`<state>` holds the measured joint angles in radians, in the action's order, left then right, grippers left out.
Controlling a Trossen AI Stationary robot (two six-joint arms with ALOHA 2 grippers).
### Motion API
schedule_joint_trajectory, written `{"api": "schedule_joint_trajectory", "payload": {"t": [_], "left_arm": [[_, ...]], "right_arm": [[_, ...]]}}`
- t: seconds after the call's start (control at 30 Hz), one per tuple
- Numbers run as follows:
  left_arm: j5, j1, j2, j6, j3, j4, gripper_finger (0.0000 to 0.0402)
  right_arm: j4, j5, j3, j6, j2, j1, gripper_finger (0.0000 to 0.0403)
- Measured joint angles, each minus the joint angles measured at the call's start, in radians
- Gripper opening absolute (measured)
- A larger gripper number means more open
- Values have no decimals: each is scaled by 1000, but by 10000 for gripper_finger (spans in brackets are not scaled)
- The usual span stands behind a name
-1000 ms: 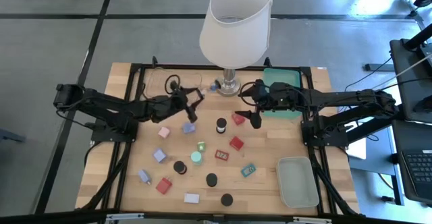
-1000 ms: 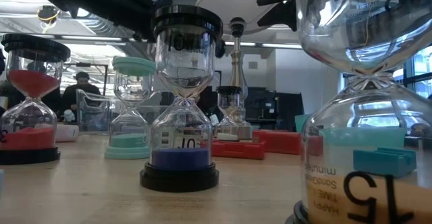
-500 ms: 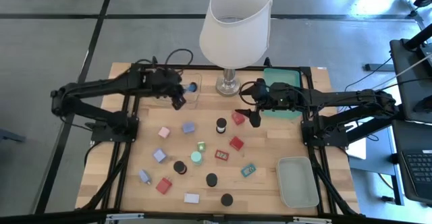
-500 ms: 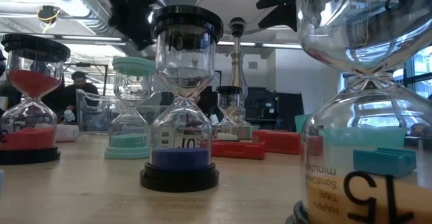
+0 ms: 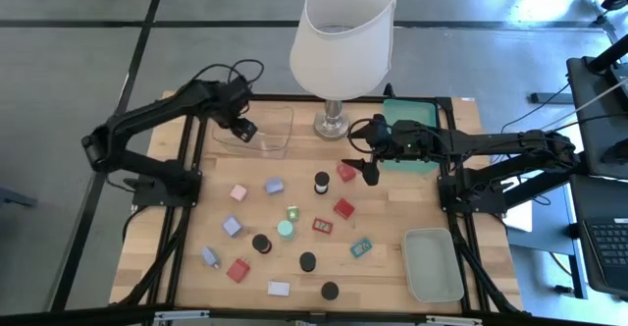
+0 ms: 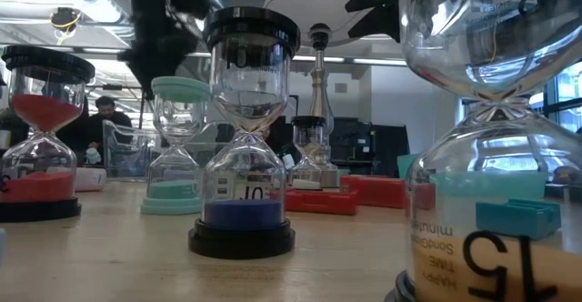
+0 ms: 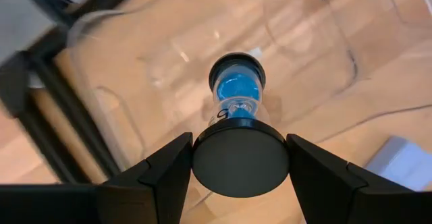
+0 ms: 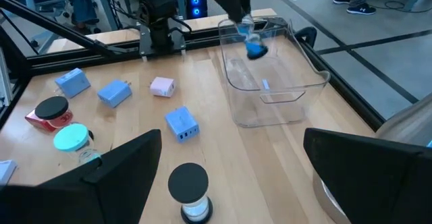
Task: Pick & Place Office items
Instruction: Put the blue hourglass into the transparent bin
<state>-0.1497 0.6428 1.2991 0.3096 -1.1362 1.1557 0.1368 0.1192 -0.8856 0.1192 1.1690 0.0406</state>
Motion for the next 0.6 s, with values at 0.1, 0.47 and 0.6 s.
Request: {"api": "schedule_joint_trajectory", "payload": {"t": [0.1,0.47,0.6], "left_arm": [[28,45,75,-38,0,3,216],[41,159,247,-168,-4,-13,217],[42,181,253,-201,-6,-39,217]], "right_arm": [[0,0,0,0,0,0,365],[4,0,0,-40,0,0,365],[4,0,0,-53,0,0,365]]}}
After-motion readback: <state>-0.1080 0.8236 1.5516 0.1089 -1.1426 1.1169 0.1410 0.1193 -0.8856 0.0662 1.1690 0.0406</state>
